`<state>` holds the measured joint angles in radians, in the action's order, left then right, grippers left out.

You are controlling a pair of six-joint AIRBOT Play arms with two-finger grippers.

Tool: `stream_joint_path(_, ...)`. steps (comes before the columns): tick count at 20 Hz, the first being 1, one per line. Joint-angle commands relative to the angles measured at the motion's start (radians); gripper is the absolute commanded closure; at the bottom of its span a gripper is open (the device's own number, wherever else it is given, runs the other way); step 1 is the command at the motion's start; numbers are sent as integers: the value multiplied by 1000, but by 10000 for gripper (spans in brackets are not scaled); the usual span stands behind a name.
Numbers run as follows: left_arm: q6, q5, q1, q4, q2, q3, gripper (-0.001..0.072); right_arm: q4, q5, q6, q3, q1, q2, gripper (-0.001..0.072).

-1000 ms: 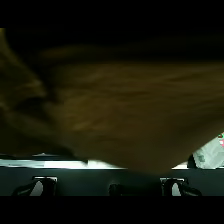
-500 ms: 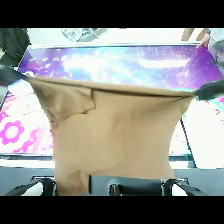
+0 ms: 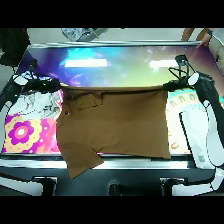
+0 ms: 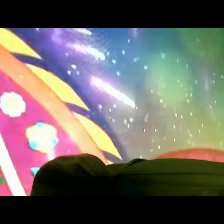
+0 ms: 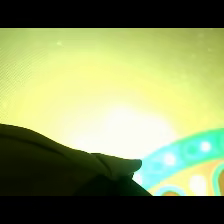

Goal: Fold the shirts.

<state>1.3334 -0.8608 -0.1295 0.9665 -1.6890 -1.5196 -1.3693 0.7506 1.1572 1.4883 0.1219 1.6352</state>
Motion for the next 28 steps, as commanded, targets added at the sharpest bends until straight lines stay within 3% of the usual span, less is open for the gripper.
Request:
stream_joint_path(1,-51,3,-9,-13,-35,-75,678,-26,-23,0,22,-4,7,668)
stream_joint_path(4,-68,-234,-39,8,-1,-104,678,-58,205,-41,22,-4,-59,668)
stream_joint_path(6,-16,-454,-43,102,3,-100,678,-68,466,-58,16,-4,-67,668)
stream_joint_path(8,34,-593,-39,217,3,-61,677,-84,611,-62,-23,-4,-67,668)
stream_joint_path(11,64,-661,-37,287,3,17,677,-82,661,-61,-111,-5,-67,669)
stream_joint_path(17,67,-630,-31,287,-2,146,675,9,608,-56,-222,-5,-65,667)
stream_joint_path(18,66,-629,-32,286,-3,145,640,22,607,-43,-221,-5,-66,628)
stream_joint_path(19,66,-629,-33,282,-2,142,509,32,600,-42,-220,-5,-66,433)
stream_joint_path(20,71,-650,-36,275,5,140,345,45,621,-60,-214,-5,-67,310)
stream_joint_path(21,73,-675,-38,267,14,140,232,58,673,-89,-201,3,-66,283)
stream_joint_path(22,72,-703,-43,270,29,141,170,75,742,-123,-186,20,-68,204)
stream_joint_path(25,73,-744,-75,264,106,183,168,69,916,-179,-180,134,-112,193)
stream_joint_path(28,-3,-665,-116,243,250,428,173,26,889,-177,-244,262,-214,215)
